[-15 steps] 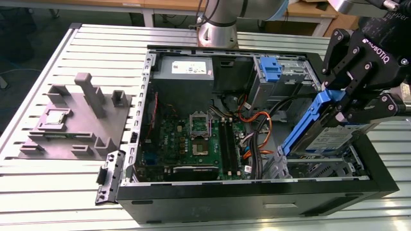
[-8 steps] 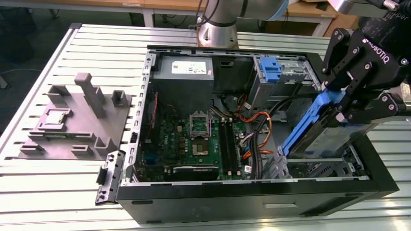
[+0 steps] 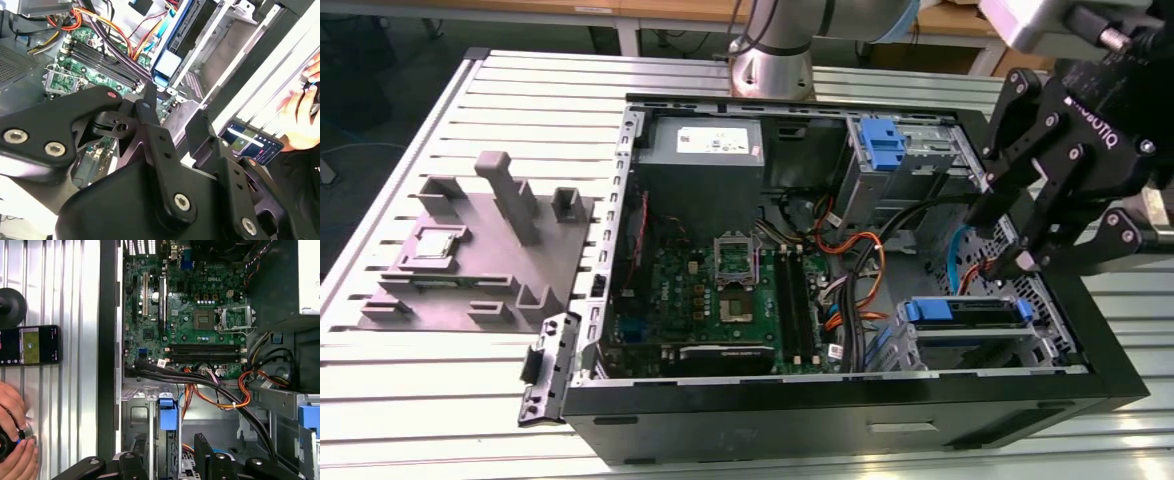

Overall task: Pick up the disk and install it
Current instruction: 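Insert the disk into the insertion slot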

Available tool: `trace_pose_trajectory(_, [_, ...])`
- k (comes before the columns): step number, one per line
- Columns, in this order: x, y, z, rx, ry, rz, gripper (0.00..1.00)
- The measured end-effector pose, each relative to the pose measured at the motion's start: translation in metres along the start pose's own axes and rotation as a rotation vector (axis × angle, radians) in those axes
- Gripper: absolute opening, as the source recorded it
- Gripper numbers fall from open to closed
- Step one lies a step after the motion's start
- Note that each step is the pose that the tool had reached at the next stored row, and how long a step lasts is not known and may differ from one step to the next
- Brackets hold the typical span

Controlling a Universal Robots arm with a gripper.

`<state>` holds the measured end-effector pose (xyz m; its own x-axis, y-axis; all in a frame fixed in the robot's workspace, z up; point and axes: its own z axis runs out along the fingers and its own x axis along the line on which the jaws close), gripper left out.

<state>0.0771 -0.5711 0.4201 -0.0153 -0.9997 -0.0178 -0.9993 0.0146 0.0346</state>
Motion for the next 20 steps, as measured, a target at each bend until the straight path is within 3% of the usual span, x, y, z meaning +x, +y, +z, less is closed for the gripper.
trace_pose_trajectory(7, [0.0023, -0.0005, 0.0127, 0.0000, 0.0000, 0.000, 0.49])
trace_pose_trajectory(11, [0.0025, -0.0008, 0.0197, 0.0000, 0.0000, 0.000, 0.31])
trace_pose_trajectory(15, [0.0025, -0.0008, 0.0208, 0.0001, 0.0003, 0.000, 0.13])
trace_pose_trajectory(20, [0.0025, -0.0008, 0.0211, 0.0001, 0.0001, 0.000, 0.10])
